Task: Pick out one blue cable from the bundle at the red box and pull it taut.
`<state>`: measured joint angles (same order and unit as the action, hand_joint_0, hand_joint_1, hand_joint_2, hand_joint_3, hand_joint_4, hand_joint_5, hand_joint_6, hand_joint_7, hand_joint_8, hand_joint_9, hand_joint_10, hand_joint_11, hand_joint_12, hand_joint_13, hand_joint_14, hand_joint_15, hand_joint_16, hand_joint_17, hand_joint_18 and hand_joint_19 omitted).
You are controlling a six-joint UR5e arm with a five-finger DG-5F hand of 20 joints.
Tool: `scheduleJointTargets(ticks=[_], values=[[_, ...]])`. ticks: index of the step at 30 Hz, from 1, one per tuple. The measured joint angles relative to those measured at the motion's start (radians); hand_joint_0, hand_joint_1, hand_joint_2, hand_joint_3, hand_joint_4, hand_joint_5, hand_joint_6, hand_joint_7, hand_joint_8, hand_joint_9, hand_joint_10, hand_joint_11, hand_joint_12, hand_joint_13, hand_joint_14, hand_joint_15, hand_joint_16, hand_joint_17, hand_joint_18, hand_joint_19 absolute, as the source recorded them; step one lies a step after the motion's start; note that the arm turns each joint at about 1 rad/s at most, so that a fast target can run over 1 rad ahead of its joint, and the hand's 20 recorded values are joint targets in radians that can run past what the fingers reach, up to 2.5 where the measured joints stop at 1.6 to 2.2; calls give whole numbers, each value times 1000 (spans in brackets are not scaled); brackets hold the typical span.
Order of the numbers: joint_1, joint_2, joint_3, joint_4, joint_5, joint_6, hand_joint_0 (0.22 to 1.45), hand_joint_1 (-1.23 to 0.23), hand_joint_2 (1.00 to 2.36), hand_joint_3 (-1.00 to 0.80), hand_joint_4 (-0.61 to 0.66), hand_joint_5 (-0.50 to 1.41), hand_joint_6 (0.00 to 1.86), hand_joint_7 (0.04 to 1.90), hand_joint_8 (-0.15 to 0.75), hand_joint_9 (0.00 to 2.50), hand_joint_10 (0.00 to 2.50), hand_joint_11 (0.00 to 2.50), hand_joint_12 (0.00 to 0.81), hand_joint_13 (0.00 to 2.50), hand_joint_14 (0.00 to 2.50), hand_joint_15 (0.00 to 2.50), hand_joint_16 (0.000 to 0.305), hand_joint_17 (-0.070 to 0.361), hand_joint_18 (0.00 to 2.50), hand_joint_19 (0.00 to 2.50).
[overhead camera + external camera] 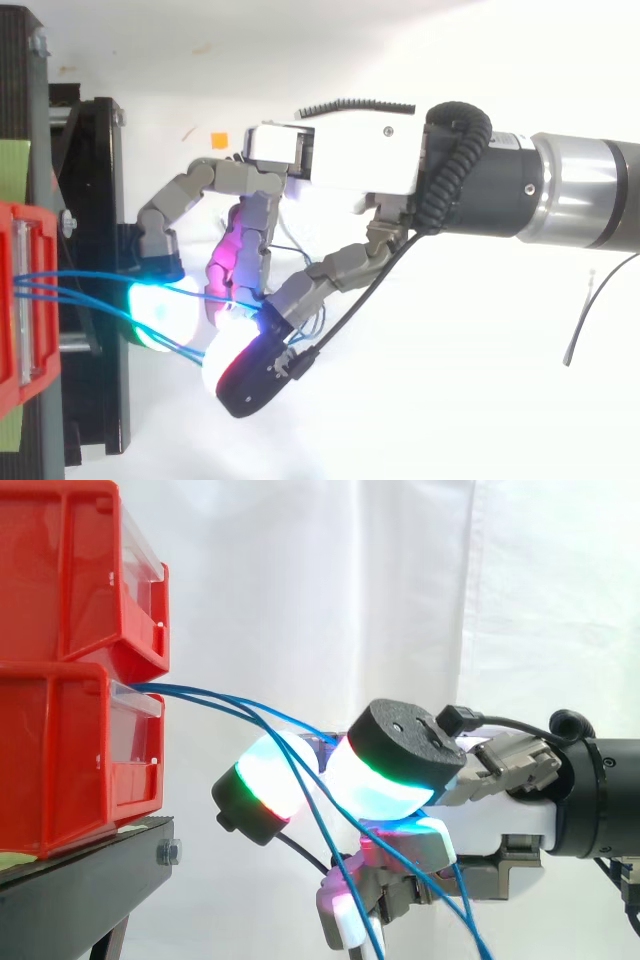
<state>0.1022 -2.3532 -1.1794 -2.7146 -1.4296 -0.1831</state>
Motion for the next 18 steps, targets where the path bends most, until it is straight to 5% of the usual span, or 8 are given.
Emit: scheduleJointTargets(ticks=[13, 18], values=[[3, 30, 1, -76, 0, -9, 580, -1025, 1000, -500, -144, -47, 892, 888, 251, 1598, 36, 934, 354, 1169, 23, 601, 44, 98, 986, 722], [4, 32, 1, -93, 1, -8, 532, -853, 1000, -500, -137, -52, 843, 926, 254, 1584, 32, 874, 362, 1166, 23, 583, 46, 104, 1006, 723]])
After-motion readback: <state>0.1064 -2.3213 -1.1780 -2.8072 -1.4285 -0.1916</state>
